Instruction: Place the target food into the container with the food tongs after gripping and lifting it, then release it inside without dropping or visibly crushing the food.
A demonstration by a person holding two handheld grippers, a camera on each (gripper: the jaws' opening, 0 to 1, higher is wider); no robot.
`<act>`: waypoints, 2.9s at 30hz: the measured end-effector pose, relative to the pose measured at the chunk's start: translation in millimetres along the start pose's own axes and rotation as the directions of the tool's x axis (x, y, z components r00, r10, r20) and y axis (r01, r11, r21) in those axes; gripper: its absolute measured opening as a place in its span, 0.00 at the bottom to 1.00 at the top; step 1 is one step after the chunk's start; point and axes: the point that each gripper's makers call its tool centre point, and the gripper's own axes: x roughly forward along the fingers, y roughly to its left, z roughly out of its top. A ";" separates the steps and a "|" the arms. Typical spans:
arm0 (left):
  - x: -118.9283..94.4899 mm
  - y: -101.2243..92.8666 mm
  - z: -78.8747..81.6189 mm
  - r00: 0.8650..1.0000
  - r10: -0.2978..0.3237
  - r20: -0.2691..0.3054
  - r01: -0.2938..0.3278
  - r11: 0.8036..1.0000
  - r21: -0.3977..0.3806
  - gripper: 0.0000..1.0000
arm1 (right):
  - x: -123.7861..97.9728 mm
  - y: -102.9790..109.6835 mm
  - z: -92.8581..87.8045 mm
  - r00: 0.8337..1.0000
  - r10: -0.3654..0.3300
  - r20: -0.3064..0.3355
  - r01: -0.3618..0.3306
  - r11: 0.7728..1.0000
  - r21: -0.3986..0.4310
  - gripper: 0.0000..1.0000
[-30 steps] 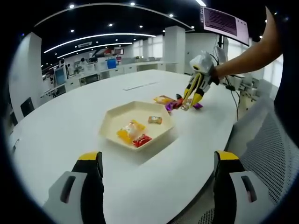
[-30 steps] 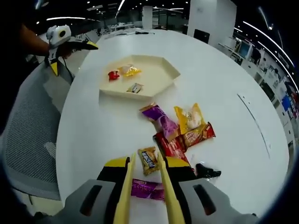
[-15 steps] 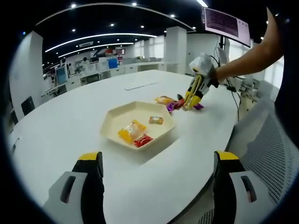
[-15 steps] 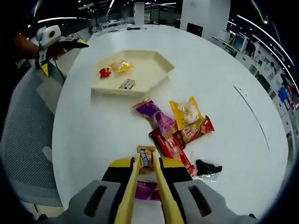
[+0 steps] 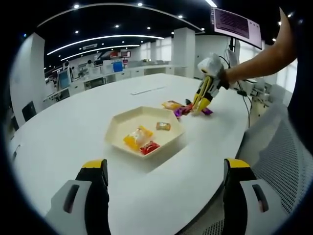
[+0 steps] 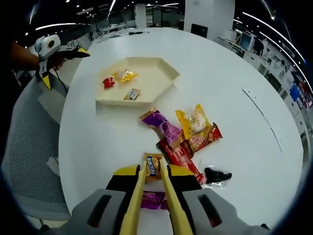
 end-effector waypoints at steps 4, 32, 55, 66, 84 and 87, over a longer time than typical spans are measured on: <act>-0.3 0.1 0.8 1.000 0.000 0.005 0.000 1.000 0.004 0.95 | -5.7 -3.3 1.8 1.000 -0.009 -0.001 0.009 1.000 0.005 0.21; -1.5 -4.4 9.2 0.998 -0.029 0.054 0.028 1.000 0.011 0.99 | -51.4 -11.5 39.9 0.998 -0.069 0.009 0.069 0.997 0.016 0.21; -2.6 -5.7 12.0 0.997 -0.032 0.065 0.031 0.999 0.013 0.99 | -61.1 -15.4 65.0 0.996 -0.084 0.020 0.084 0.996 -0.005 0.21; -2.3 -5.8 11.5 0.997 -0.034 0.063 0.034 0.999 0.014 0.99 | -55.2 -7.8 82.5 0.998 -0.066 0.025 0.066 0.997 -0.039 0.21; -4.9 -2.6 16.2 0.996 -0.015 0.084 0.014 1.000 0.017 0.99 | -38.6 5.4 124.2 0.998 -0.036 0.046 0.041 0.994 -0.098 0.21; -5.7 -1.5 16.9 0.996 -0.009 0.088 0.007 1.000 0.020 0.99 | -34.7 4.9 133.6 0.998 -0.034 0.051 0.040 0.993 -0.107 0.21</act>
